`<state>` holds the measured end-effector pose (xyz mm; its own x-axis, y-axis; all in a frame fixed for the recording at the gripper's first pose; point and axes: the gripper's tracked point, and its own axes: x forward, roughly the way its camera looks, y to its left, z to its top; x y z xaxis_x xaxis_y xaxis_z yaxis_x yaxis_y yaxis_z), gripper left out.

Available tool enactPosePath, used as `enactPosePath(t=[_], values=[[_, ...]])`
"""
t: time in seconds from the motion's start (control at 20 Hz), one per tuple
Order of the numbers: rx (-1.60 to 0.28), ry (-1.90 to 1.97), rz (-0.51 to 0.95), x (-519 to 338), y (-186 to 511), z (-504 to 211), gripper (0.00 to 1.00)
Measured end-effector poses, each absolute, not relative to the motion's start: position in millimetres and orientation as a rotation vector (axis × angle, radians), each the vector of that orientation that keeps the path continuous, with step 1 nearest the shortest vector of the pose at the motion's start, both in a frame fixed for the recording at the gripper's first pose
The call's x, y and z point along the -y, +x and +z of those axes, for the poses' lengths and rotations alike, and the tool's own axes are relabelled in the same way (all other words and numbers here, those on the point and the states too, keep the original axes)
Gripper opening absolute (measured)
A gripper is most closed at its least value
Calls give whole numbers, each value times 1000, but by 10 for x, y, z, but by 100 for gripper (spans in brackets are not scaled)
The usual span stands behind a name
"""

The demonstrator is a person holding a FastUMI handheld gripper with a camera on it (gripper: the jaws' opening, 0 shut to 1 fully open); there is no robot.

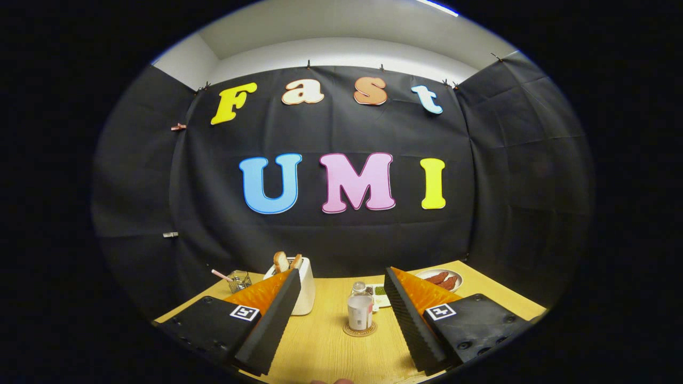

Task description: Take the bottle from table, then pour the juice into the cup, finally place the bottle on the coaster

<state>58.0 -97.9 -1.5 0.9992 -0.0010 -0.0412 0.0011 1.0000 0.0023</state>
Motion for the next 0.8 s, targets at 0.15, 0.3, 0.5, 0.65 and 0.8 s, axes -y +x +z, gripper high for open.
enactPosePath(t=[0.15,0.3,0.5,0.65,0.8], values=[[-27,31,33,981,437,205,99],[-16,42,36,1073,334,346,99],[-5,55,49,1119,239,470,99],[-8,41,70,1106,182,514,100],[-4,32,91,1064,133,579,99]])
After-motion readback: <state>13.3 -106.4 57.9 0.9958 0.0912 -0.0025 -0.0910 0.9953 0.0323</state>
